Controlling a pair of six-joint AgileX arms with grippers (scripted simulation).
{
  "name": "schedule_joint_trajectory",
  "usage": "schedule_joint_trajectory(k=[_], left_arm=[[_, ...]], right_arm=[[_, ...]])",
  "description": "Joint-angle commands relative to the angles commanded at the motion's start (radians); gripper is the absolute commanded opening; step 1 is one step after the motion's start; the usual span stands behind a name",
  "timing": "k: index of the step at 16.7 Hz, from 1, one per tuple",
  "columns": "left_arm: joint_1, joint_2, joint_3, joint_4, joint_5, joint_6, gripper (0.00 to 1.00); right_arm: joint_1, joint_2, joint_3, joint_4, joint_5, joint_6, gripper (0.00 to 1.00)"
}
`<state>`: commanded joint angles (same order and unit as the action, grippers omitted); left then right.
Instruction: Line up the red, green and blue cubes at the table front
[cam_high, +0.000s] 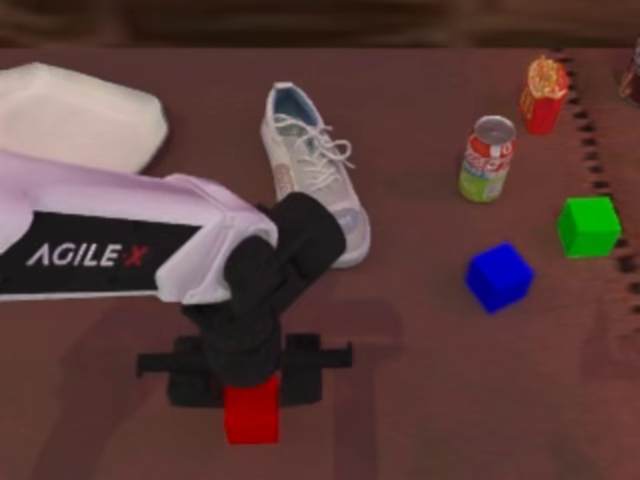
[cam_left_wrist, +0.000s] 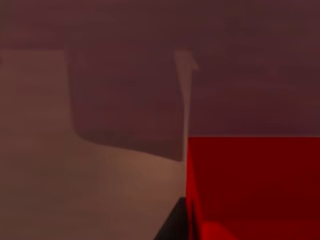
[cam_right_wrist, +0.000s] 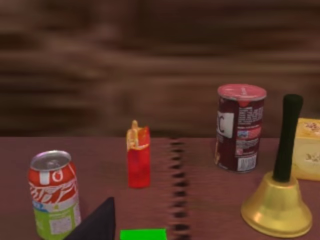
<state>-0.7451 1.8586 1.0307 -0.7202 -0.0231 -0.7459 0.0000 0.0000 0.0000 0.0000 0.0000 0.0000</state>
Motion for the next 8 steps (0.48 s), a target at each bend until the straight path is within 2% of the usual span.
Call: schedule_joint_trajectory(k=[3,8], left_arm=[[0.0,0.0,0.0,0.0,0.0,0.0,0.98],[0.0,0.0,0.0,0.0,0.0,0.0,1.0]], right_arm=[[0.0,0.0,0.0,0.0,0.0,0.0,1.0],[0.0,0.0,0.0,0.0,0.0,0.0,1.0]])
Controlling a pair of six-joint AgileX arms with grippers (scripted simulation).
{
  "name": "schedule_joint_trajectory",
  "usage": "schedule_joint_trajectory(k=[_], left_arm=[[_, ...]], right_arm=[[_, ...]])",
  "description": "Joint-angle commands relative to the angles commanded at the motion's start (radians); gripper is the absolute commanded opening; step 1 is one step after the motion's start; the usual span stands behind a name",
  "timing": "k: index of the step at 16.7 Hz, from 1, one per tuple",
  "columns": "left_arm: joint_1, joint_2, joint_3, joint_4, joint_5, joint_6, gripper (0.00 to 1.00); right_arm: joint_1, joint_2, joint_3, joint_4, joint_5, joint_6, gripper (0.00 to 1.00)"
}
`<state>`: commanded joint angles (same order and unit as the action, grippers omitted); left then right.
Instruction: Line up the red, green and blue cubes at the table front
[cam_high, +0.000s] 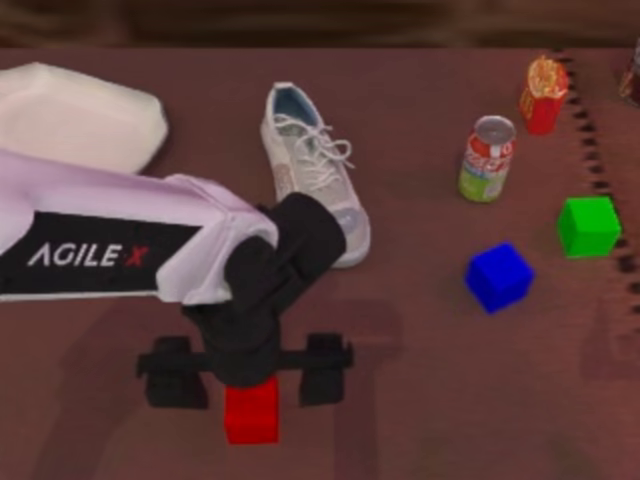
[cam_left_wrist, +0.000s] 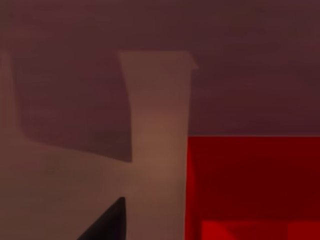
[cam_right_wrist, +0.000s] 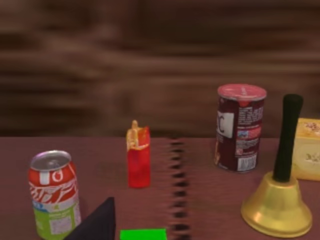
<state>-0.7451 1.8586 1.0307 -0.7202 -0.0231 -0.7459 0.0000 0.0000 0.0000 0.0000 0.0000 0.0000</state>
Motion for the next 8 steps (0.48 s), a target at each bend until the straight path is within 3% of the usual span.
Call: schedule_joint_trajectory(k=[8], left_arm=[[0.006,-0.031,0.047,-0.076,-0.001,-0.008,1.0]], right_arm=[[0.0,0.0,0.0,0.0,0.0,0.0,1.0]])
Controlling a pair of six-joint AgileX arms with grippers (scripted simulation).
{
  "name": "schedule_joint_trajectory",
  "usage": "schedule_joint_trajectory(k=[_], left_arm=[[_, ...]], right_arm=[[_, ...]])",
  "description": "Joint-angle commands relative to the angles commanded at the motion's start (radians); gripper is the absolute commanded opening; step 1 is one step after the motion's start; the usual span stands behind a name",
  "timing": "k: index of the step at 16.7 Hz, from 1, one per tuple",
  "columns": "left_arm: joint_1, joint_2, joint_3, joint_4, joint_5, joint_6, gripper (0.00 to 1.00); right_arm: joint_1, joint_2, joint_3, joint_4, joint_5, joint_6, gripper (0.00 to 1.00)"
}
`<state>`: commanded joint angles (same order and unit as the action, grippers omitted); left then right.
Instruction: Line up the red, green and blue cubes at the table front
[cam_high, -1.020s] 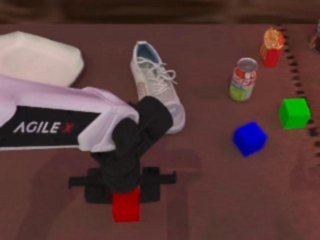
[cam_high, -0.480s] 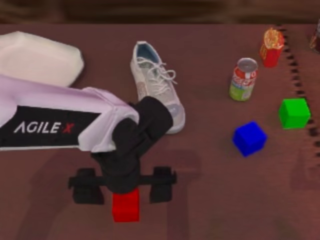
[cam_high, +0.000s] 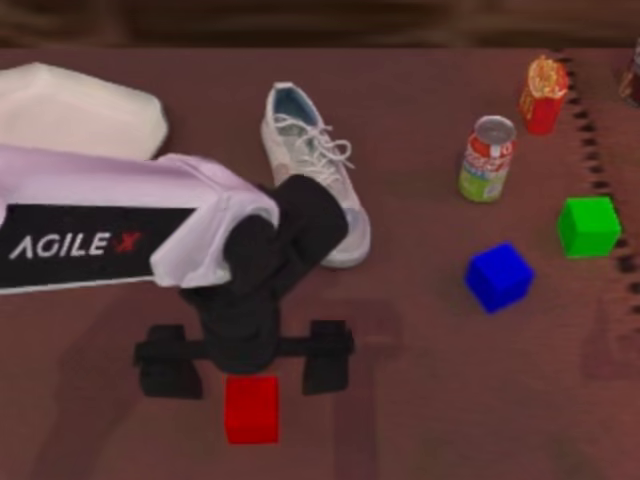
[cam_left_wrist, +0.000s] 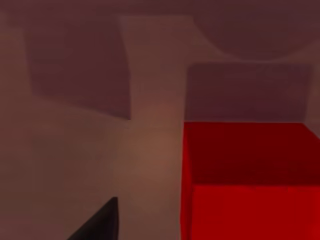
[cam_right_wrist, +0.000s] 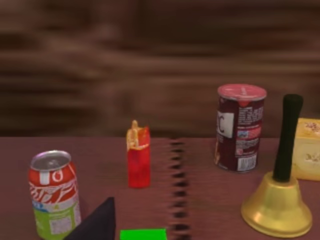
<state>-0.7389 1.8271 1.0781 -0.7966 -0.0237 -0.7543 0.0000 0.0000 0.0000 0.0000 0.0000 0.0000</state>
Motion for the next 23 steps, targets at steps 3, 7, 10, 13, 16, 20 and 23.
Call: schedule_joint_trajectory(k=[3,7,10,13,16,20,23], left_arm=[[0.005,-0.052,0.064,-0.134,0.001,-0.003,1.0],[0.008,-0.093,0.105,-0.2,0.0,-0.001,1.0],[0.002,-0.089,0.102,-0.197,0.0,-0.001,1.0],[0.016,-0.114,0.08,-0.182,-0.002,0.002,1.0],[0.075,-0.22,-0.009,-0.118,-0.008,0.014,1.0],[0.204,-0.479,-0.2,0.018,-0.015,0.056,1.0],[0.314,-0.722,-0.375,0.138,-0.017,0.118,1.0]], right_arm=[[0.0,0.0,0.0,0.0,0.0,0.0,1.0],[0.0,0.0,0.0,0.0,0.0,0.0,1.0],[0.0,0.0,0.0,0.0,0.0,0.0,1.0],[0.003,0.03,0.03,-0.021,-0.001,0.001,1.0],[0.011,0.154,0.151,-0.101,-0.002,0.006,1.0],[0.024,0.464,0.435,-0.276,0.001,0.015,1.0],[0.036,0.799,0.698,-0.443,0.003,0.023,1.0]])
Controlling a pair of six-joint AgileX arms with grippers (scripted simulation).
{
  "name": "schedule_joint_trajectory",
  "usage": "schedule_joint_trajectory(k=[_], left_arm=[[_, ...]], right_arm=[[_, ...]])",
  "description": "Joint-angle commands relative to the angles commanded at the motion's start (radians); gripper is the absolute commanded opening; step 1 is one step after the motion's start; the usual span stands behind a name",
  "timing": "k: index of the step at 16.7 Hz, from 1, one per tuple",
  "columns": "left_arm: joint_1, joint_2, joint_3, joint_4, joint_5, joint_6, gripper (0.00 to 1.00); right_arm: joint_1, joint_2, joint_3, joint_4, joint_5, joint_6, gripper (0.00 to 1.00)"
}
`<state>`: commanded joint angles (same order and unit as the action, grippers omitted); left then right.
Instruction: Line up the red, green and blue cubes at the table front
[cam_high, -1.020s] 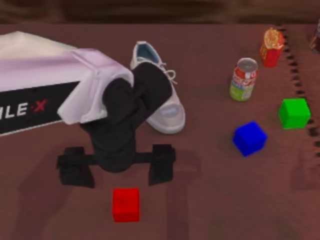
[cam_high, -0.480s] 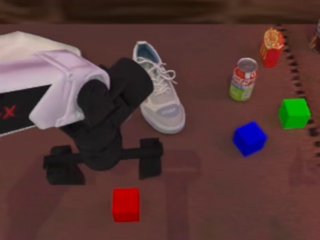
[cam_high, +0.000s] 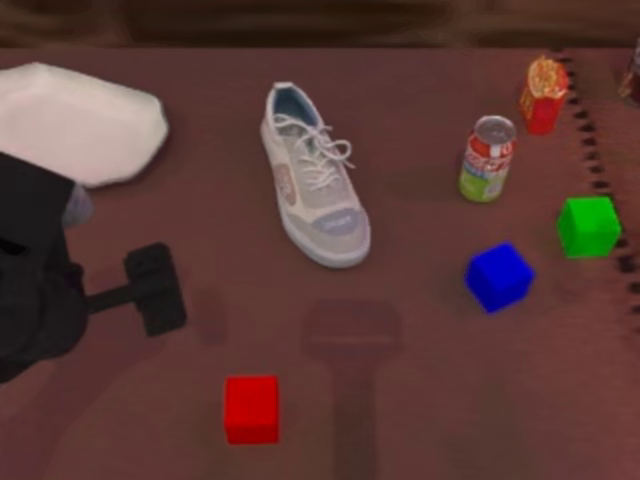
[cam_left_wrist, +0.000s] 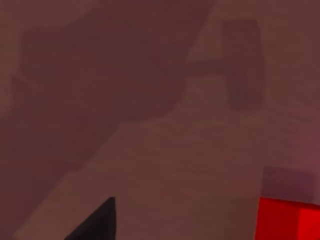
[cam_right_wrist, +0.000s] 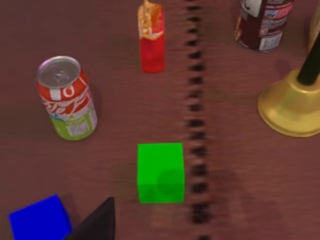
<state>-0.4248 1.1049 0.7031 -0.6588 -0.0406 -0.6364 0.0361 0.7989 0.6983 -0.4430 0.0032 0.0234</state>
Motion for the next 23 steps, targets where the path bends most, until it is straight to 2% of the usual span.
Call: schedule_joint_trajectory(k=[7,13,18,23], left_arm=[[0.26,-0.613,-0.436,0.319,0.009,0.264,1.0],[0.397,-0.958,-0.648,0.545,0.028,0.507,1.0],[0.443,-1.097,-0.701,0.653,0.04,0.63,1.0],[0.445,-1.105,-0.703,0.659,0.041,0.636,1.0]], right_arm=[[0.034,0.803,0.6,-0.41,0.001,0.018,1.0],[0.058,1.272,1.01,-0.662,0.0,0.029,1.0],[0.067,1.454,1.182,-0.753,0.0,0.034,1.0],[0.062,1.459,1.188,-0.754,0.0,0.034,1.0]])
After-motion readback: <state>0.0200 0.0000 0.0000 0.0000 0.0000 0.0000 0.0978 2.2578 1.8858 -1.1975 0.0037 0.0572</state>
